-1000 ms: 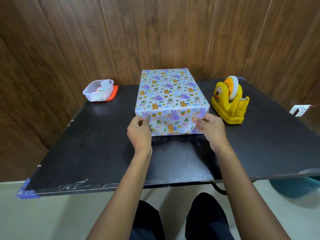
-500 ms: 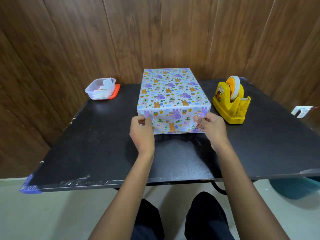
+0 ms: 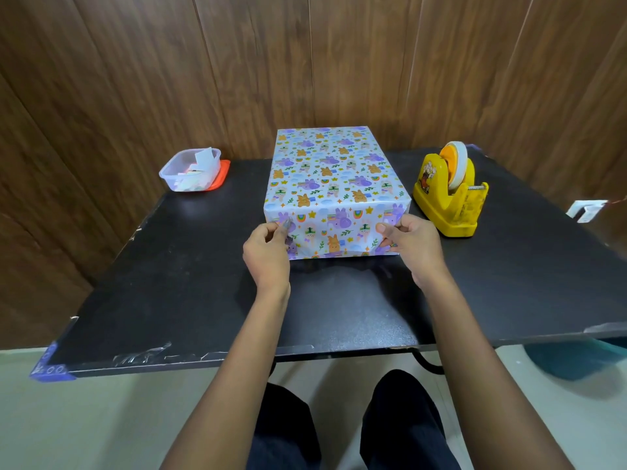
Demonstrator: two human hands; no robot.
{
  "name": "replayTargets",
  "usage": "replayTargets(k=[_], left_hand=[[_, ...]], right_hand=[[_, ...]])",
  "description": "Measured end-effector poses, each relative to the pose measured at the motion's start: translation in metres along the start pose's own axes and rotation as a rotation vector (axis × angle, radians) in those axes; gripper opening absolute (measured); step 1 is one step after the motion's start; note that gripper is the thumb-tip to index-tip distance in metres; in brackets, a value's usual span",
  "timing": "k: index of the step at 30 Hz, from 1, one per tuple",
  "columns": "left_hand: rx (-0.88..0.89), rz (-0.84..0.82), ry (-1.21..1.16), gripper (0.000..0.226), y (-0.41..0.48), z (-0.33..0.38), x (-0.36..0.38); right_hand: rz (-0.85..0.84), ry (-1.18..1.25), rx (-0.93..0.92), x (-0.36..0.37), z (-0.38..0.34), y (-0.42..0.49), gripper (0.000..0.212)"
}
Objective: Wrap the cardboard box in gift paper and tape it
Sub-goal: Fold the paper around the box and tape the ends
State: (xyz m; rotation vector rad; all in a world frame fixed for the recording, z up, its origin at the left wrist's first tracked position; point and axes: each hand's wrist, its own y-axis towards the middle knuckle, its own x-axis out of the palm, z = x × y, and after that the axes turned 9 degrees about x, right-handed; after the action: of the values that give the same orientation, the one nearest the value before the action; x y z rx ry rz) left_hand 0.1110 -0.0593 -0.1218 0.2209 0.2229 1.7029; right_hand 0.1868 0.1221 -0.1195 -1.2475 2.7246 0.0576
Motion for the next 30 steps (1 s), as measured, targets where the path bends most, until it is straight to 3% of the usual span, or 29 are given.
replayTargets(k=[7, 9, 12, 14, 17, 20, 26, 30], left_hand=[[0.091, 0.093, 0.266, 0.017, 0.0, 0.003, 0.006], [0.239, 0.152, 0.421, 0.028, 0.0, 0.008, 0.003], [0.63, 0.131, 0.756, 0.055, 0.015, 0.006, -0.006], [0.908, -0.021, 0.899, 0.066, 0.032, 0.006, -0.012], [1.275, -0.431, 1.031, 0.084, 0.056, 0.012, -0.013], [1.43, -0.72, 1.105, 0.099, 0.064, 0.018, -0.008], [1.591, -0.83, 1.274, 0.106, 0.065, 0.029, 0.001], [1.683, -0.886, 1.28, 0.086, 0.062, 0.038, 0.011]], right_hand=[[0.07, -0.091, -0.015, 0.004, 0.001, 0.004, 0.005], [0.068, -0.096, -0.009, 0.003, 0.0, 0.007, 0.009], [0.068, -0.109, 0.004, 0.002, -0.001, 0.011, 0.013], [0.066, -0.127, 0.018, 0.001, -0.001, 0.013, 0.015], [0.048, -0.13, 0.044, 0.0, -0.003, 0.016, 0.016], [0.035, -0.131, 0.062, -0.003, -0.005, 0.019, 0.015], [0.039, -0.09, 0.071, 0.0, -0.002, 0.018, 0.015], [0.105, -0.065, 0.116, 0.002, 0.0, 0.018, 0.02]])
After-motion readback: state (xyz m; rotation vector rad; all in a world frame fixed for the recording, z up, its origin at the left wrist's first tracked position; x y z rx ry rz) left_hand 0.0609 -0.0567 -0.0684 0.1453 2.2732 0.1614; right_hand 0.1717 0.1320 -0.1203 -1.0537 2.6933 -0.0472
